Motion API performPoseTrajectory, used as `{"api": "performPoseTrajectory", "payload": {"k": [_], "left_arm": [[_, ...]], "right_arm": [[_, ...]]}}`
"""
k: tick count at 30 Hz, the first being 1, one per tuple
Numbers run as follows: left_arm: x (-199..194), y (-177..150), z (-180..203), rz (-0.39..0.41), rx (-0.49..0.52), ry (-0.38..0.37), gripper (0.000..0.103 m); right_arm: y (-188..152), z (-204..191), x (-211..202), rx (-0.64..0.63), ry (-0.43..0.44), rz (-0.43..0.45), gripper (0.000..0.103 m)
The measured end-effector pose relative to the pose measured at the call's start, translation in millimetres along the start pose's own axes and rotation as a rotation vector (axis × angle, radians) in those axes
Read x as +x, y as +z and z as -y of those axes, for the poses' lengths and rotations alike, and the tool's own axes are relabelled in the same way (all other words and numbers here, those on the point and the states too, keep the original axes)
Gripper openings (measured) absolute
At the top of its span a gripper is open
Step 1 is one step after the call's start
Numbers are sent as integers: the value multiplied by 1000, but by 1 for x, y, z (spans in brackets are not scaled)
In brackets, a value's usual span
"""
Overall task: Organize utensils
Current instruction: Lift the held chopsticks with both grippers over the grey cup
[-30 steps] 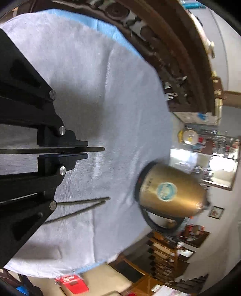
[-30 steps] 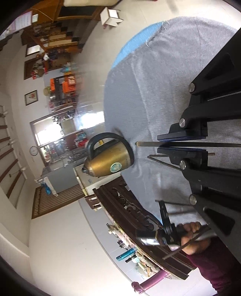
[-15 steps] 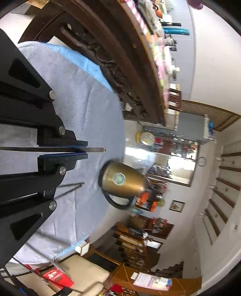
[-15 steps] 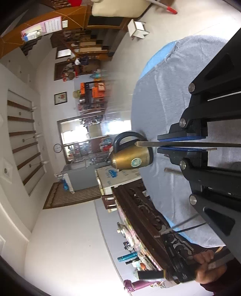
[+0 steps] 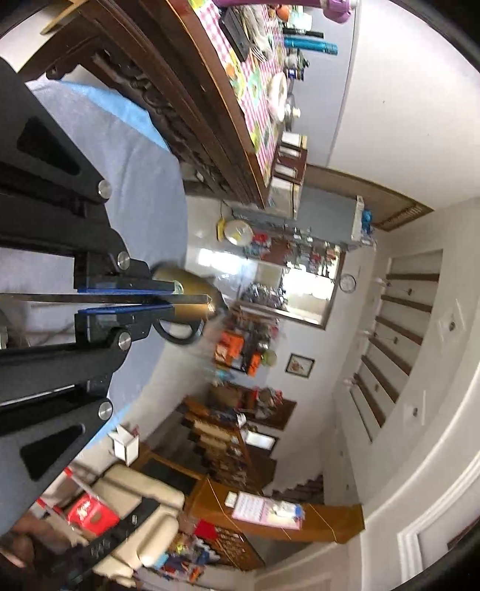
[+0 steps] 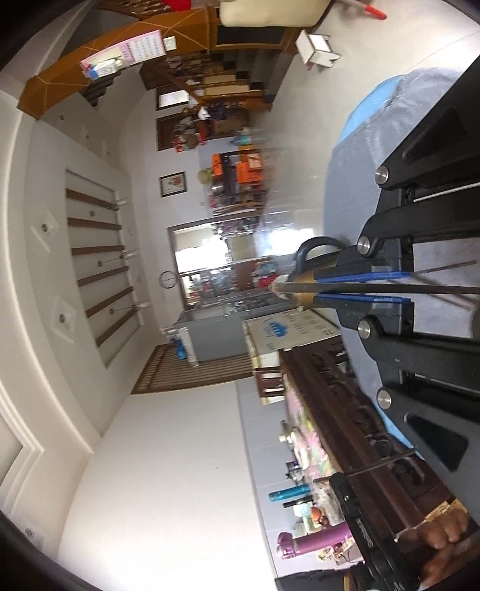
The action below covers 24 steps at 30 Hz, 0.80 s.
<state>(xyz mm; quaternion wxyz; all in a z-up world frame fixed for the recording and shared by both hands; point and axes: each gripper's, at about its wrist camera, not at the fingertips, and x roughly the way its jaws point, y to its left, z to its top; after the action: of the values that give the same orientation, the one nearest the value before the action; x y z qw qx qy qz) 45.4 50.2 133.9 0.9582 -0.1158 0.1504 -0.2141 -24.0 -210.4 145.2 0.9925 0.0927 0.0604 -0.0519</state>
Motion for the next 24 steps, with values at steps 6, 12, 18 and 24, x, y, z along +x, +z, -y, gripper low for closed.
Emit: {"api": "performPoseTrajectory", "payload": {"k": [6, 12, 18, 24], "left_arm": [[0, 16, 16, 35, -23, -53, 5], [14, 8, 30, 59, -32, -50, 5], [44, -29, 27, -6, -60, -22, 5], [53, -57, 26, -59, -21, 12, 5]], "right_arm": [[2, -21, 15, 18, 7, 50, 7], [-15, -37, 33, -1, -16, 63, 7], [-36, -38, 42, -13, -25, 17, 7], [-44, -32, 32, -19, -30, 15, 7]]}}
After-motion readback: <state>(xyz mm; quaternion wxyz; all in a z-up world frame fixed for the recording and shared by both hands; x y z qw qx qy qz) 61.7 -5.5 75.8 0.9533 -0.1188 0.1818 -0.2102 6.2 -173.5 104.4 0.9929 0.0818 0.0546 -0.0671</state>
